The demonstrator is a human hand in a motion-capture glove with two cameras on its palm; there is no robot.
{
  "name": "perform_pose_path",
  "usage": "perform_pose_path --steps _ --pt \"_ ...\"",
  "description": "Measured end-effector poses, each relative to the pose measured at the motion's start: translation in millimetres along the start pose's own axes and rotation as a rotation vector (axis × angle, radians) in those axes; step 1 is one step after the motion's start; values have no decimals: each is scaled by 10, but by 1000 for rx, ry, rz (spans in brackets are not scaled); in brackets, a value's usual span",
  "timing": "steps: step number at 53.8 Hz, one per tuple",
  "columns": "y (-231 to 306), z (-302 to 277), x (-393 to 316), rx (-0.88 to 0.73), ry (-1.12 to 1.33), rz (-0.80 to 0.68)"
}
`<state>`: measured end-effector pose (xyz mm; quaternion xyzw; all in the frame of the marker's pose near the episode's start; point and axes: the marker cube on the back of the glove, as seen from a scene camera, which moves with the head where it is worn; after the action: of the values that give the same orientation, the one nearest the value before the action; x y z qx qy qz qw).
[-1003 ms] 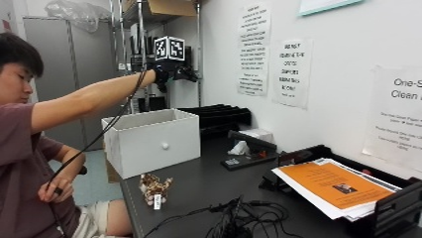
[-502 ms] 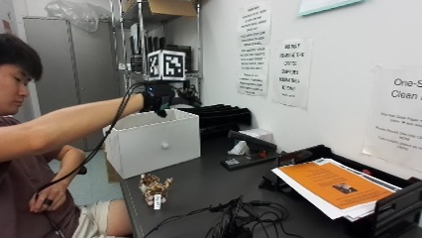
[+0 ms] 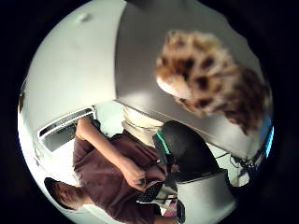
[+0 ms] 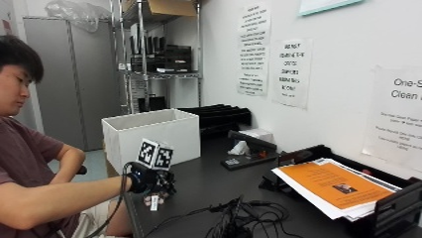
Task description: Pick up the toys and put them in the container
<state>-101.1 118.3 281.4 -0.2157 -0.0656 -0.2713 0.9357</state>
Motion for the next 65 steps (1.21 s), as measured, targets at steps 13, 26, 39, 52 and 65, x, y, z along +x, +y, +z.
perform_pose_path --steps 13,26,39,52,65 --pt "-234 215 7 239 -48 9" --pt "-430 -20 13 238 -194 27" --pt "-424 -1249 197 328 -184 76" --pt "-285 -2558 77 474 -71 122" --pt "-513 -3158 -494 551 -53 66"
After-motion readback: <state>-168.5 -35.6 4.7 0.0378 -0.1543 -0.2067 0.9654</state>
